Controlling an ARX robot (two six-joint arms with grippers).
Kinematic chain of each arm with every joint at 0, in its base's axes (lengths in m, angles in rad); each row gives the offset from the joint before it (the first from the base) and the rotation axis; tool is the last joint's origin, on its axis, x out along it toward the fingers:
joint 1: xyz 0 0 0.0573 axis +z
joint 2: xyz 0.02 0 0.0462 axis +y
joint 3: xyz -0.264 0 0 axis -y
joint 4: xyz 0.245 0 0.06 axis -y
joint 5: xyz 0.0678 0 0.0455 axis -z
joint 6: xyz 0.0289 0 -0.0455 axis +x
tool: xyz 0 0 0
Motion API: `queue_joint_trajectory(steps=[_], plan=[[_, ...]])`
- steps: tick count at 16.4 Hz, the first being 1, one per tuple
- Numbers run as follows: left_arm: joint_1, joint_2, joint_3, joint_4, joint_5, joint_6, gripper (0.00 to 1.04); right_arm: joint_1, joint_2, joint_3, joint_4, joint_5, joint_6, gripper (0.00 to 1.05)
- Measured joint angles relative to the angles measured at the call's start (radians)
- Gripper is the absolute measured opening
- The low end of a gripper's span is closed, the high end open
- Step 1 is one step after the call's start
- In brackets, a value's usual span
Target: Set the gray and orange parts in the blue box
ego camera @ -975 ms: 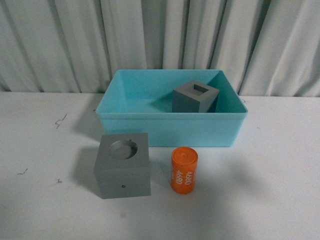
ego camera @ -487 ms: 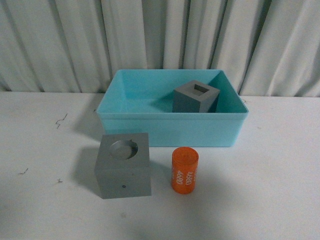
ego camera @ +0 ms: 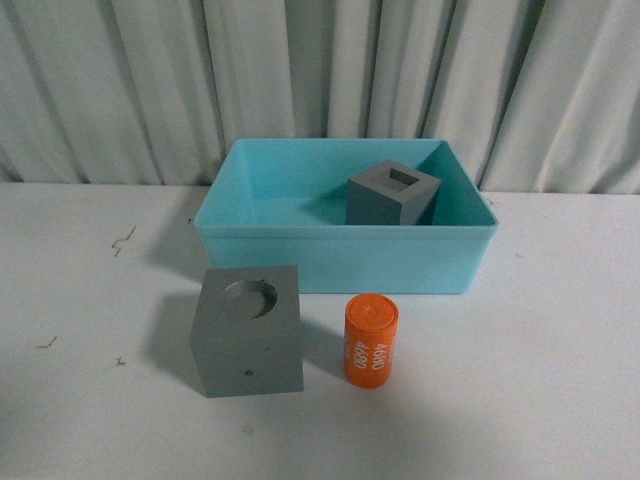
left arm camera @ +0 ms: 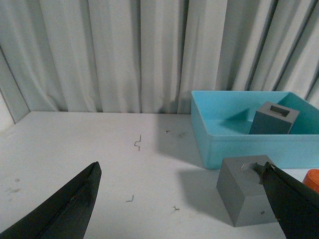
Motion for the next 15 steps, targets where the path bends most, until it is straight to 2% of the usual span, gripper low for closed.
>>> queue_joint_trajectory(steps=[10,15], plan=[[0.000,0.000,0.000,0.000,0.000,0.000,0.98,0.000,-0.422,-0.014,-0.381,0.000,0.000,0.02],[0.000,0.000,0.000,0.000,0.000,0.000,0.98,0.000,-0.542,-0.014,-0.500,0.000,0.000,0.02]])
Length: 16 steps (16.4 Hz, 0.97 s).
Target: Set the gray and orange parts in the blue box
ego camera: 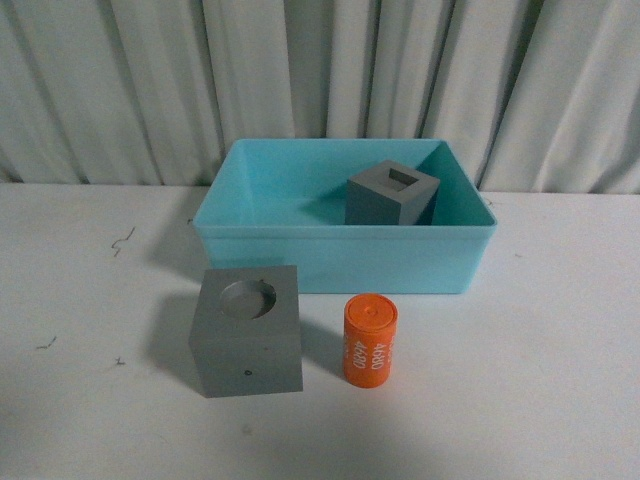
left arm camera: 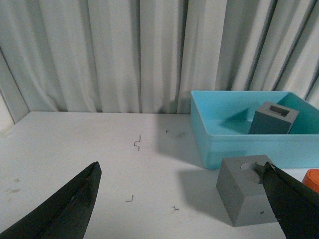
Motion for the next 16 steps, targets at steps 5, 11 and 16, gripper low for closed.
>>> queue_joint_trajectory(steps=[5,11,16], plan=[[0.000,0.000,0.000,0.000,0.000,0.000,0.98,0.000,-0.074,0.000,-0.075,0.000,0.000,0.02],[0.000,0.000,0.000,0.000,0.000,0.000,0.98,0.000,-0.098,0.000,-0.106,0.000,0.000,0.02],[0.000,0.000,0.000,0.000,-0.001,0.000,0.98,-0.001,-0.258,0.000,-0.267,0.000,0.000,0.02]])
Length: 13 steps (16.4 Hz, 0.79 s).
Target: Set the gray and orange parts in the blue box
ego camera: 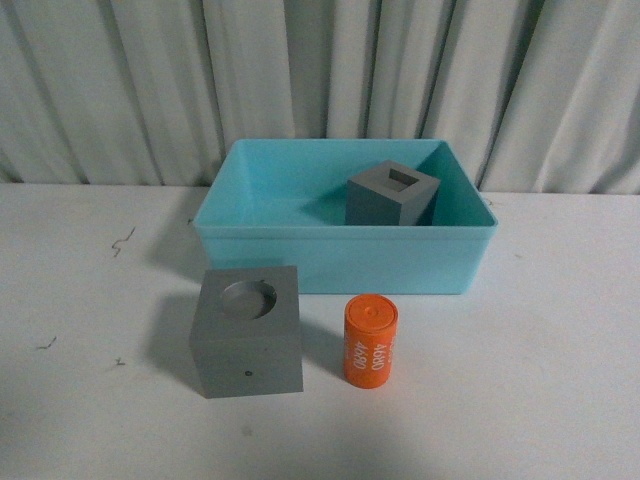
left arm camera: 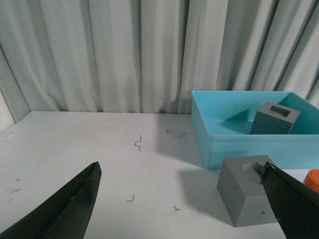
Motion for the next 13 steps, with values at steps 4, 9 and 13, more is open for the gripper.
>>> queue_joint_trajectory(steps=[4,9,13], plan=[[0.000,0.000,0.000,0.000,0.001,0.000,0.98,0.000,0.000,0.000,-0.001,0.000,0.000,0.24],[0.000,0.000,0.000,0.000,0.001,0.000,0.98,0.000,0.000,0.000,-0.001,0.000,-0.001,0.96],[0.002,0.309,0.178,-0.322,0.269,-0.147,0.98,-0.004,0.000,0.000,0.000,-0.002,0.000,0.98]])
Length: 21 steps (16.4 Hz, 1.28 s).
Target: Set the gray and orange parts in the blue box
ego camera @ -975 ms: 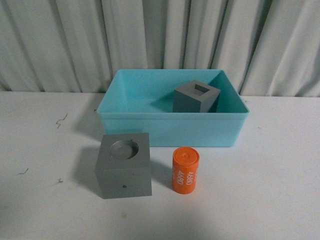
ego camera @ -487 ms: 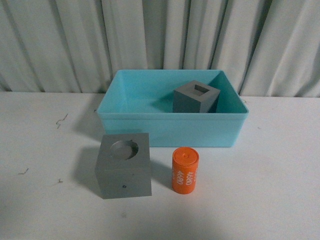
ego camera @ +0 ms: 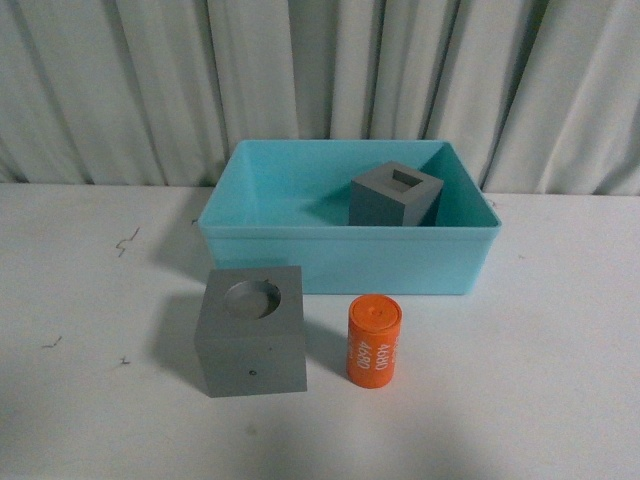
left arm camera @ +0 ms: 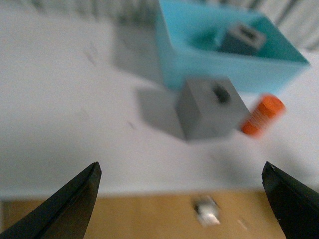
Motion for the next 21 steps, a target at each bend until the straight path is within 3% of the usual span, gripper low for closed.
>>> queue_joint_trajectory(steps=[2,6,12,21], plan=[[-0.192,0.219,0.053,0.115,-0.003,-0.113,0.98,0.000,0.000,0.000,0.000,0.002,0.000,0.98],[-0.402,0.633,0.137,0.388,-0.226,-0.180,0.98,0.000,0.000,0.000,-0.001,0.001,0.000,0.98],[-0.425,0.772,0.206,0.459,-0.279,-0.180,0.98,0.000,0.000,0.000,-0.001,0.001,0.000,0.98],[-0.463,1.296,0.451,0.624,-0.459,-0.216,0.98,0.000,0.000,0.000,-0.001,0.001,0.000,0.98]])
